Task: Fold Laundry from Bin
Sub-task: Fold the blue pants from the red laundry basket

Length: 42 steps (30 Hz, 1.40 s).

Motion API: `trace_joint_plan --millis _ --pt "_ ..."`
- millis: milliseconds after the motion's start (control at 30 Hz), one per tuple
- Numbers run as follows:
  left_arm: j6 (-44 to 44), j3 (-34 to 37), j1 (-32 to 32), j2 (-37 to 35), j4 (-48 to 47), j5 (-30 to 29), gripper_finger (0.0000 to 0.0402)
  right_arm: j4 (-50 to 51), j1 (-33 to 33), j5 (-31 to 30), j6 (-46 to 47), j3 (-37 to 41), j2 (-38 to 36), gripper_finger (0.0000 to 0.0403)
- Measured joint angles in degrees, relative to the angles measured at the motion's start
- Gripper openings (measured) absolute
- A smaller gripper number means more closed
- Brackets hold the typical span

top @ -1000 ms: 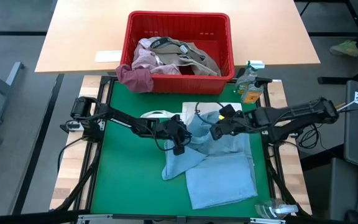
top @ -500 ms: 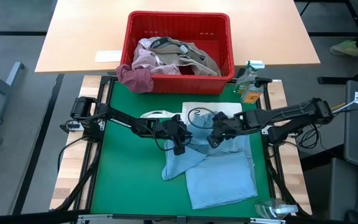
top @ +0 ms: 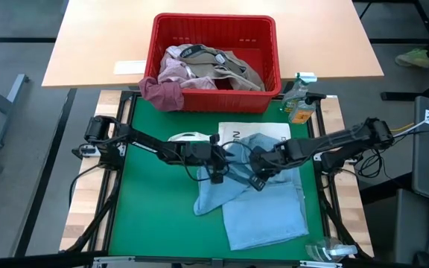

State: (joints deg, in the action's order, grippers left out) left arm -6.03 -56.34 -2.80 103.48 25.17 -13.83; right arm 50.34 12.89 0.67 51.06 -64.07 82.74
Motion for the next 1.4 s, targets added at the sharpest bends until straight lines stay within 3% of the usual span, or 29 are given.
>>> trace_joint_plan --millis 233,467,667,833,1200,1300,1400 --pt "-2.0 0.0 3.9 0.2 1.7 -1.0 0.0162 -1.1 2.3 -0.1 -0.3 0.0 0.0 0.0013" --pt "2.5 0.0 8.7 0.3 1.9 8.4 0.0181 -1.2 2.5 -0.2 -0.6 0.0 0.0 0.0021" --pt "8.7 0.0 11.2 1.6 2.6 9.4 0.0172 -1.3 2.5 -0.2 -0.6 0.0 0.0 0.0011" --pt "12.6 0.0 12.2 5.5 5.3 14.7 0.0170 -1.3 2.5 -0.2 -1.8 0.0 0.0 0.0007" --pt "13.2 0.0 12.2 11.3 12.9 18.1 0.0167 -1.4 2.5 -0.2 -1.9 0.0 -0.1 0.0008" --pt "13.0 0.0 12.2 11.3 13.5 18.1 0.0143 -1.4 2.5 -0.4 -1.9 0.0 -0.1 0.0007" --pt "13.0 0.0 11.9 11.2 15.3 18.0 0.0087 -1.3 2.5 -1.1 -1.9 0.0 -0.1 0.0011"
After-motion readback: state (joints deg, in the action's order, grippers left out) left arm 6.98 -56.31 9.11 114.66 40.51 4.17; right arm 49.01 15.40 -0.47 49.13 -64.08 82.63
